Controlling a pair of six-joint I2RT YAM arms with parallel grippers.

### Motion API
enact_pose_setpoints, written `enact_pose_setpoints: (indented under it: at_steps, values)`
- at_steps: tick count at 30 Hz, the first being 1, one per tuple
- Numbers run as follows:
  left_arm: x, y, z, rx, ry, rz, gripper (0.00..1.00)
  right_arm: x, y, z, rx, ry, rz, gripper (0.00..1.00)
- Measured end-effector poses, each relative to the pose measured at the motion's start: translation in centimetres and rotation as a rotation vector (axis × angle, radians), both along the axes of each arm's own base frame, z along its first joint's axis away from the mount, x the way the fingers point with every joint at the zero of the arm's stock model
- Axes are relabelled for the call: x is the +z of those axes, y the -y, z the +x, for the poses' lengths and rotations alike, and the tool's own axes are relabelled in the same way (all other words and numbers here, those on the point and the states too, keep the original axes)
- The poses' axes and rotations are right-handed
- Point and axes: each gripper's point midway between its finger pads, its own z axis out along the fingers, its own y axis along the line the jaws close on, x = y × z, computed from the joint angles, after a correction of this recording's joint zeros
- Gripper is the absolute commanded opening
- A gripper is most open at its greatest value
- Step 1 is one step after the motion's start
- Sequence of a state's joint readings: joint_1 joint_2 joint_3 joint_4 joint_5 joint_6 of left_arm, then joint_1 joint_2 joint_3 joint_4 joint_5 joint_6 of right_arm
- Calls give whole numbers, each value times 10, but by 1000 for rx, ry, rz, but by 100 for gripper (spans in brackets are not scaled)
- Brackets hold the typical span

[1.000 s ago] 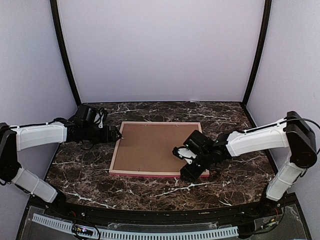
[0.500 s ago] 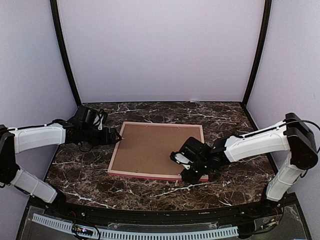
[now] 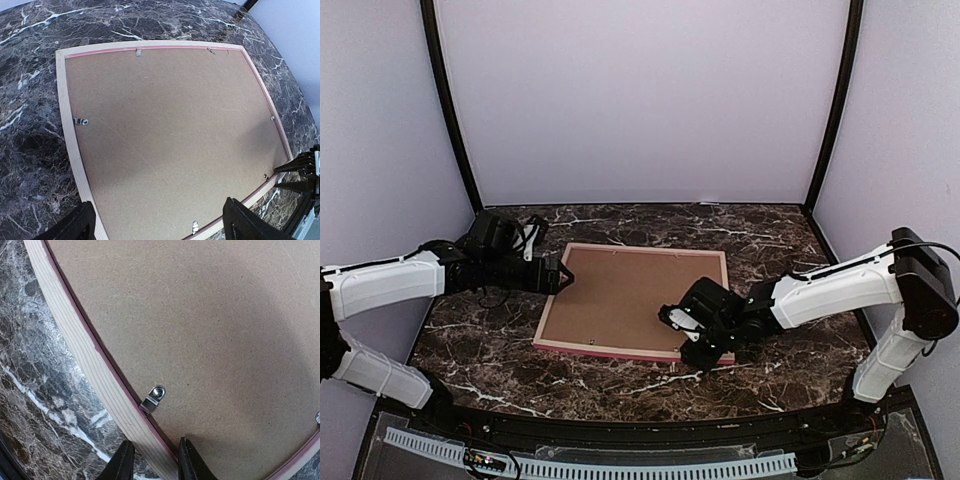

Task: Put the photo into the frame
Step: Pick up the photo frame from the center of the board.

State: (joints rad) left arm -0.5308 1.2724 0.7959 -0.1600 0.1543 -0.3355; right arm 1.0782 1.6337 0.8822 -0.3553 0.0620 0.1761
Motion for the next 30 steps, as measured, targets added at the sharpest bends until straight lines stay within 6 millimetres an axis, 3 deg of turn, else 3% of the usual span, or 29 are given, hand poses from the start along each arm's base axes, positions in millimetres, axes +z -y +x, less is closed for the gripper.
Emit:
enact_pose_setpoints:
  at_steps: [6,12,18,21,30]
  values:
    - [8,19,-15,-108,60,2,91,2,-6,-3,44,16,8,12]
    - [16,41,-29,-213,107,-8,90,2,-8,-7,57,17,6,25]
    - [17,44,-30,-233,117,-4,90,1,-7,-10,44,28,-7,30]
    - [17,44,-31,-239,118,-5,89,0,-6,-11,35,35,-16,30]
    - [15,52,-37,-285,123,-1,89,0,-5,-9,46,68,-26,15]
